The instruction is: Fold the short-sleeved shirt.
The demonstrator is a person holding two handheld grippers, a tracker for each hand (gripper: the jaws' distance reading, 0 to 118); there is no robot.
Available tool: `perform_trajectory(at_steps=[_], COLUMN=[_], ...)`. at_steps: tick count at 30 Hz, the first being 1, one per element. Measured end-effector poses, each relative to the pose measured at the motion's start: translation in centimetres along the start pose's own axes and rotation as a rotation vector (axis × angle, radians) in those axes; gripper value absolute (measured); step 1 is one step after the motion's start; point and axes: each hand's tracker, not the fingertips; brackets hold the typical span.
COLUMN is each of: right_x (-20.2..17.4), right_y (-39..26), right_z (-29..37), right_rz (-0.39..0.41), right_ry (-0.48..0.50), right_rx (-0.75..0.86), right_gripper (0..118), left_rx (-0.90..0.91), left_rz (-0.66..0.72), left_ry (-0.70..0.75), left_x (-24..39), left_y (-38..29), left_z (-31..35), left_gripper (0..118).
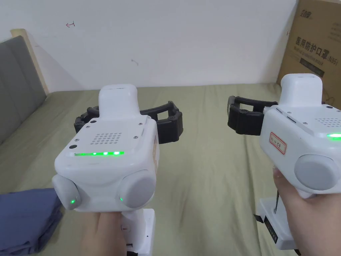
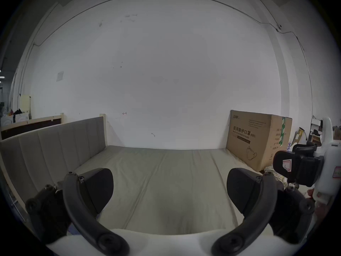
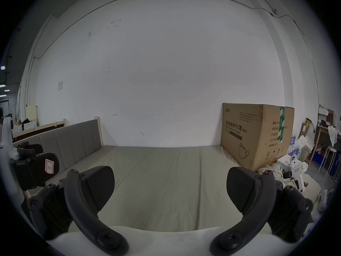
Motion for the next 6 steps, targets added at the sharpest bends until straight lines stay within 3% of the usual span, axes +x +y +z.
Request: perform_trajectory(at_steps=[6], right_x=[-0.01], right_y=[0.23], right_z=[0.13], right_rz=[0.002], right_ry=[0.001], right_rx=[0.001], right_gripper=[118], left_rx=[-0.009], left_rz=[0.013], left_ry=[0.051], left_x=[0.09], left_y=[-0.11], left_z=[-0.31], left_gripper=[118])
